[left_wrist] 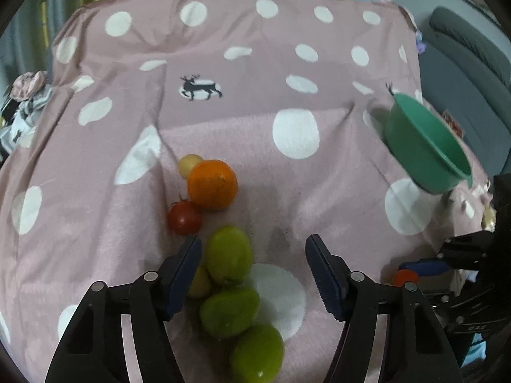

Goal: Organize fruits
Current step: 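Grasp the red tomato with the right tool while the left tool grasps the green mango, then carry both fruits into the green bowl and open both tools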

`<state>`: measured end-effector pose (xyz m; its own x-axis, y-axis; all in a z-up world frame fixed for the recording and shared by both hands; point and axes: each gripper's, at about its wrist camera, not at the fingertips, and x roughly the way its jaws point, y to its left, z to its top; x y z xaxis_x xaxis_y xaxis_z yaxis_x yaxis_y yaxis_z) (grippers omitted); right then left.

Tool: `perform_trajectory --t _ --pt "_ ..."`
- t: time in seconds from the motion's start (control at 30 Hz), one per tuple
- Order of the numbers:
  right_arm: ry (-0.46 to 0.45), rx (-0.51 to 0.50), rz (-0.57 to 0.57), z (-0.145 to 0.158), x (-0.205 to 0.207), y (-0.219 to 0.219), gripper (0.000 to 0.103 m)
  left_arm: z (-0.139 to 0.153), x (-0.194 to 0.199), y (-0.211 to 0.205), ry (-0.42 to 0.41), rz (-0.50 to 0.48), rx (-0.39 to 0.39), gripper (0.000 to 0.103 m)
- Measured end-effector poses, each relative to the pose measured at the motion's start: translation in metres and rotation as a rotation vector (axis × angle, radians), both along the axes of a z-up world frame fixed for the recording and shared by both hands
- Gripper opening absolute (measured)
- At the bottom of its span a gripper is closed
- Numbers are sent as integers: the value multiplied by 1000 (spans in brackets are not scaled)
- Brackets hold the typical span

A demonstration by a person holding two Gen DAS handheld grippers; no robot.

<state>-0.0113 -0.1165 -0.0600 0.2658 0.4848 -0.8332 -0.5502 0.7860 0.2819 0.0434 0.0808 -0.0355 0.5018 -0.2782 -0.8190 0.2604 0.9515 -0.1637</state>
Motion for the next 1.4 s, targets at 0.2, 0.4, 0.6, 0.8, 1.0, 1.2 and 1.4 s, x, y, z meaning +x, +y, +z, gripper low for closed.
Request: perform_trajectory --t 0.2,0.4,0.6,0.8,1.0,1.2,1.4 --pt "1 23 -4 0 2 -1 30 -14 12 -3 55 0 46 56" --pt "13 24 -18 -5 4 -2 31 -22 16 -8 63 -5 116 36" --pt "17 31 -30 -6 4 -3 31 -22 17 -3 58 18 92 35" --pt "3 45 -45 -1 2 -9 31 10 2 9 0 40 -28 35" --pt "-28 88 -70 11 1 -19 31 44 -7 14 -53 45 -109 35" --pt "-82 138 -124 31 1 -39 31 73 -10 10 -109 40 -151 35" --pt "-160 195 -219 58 4 -73 31 92 -6 -16 -136 -11 -157 35"
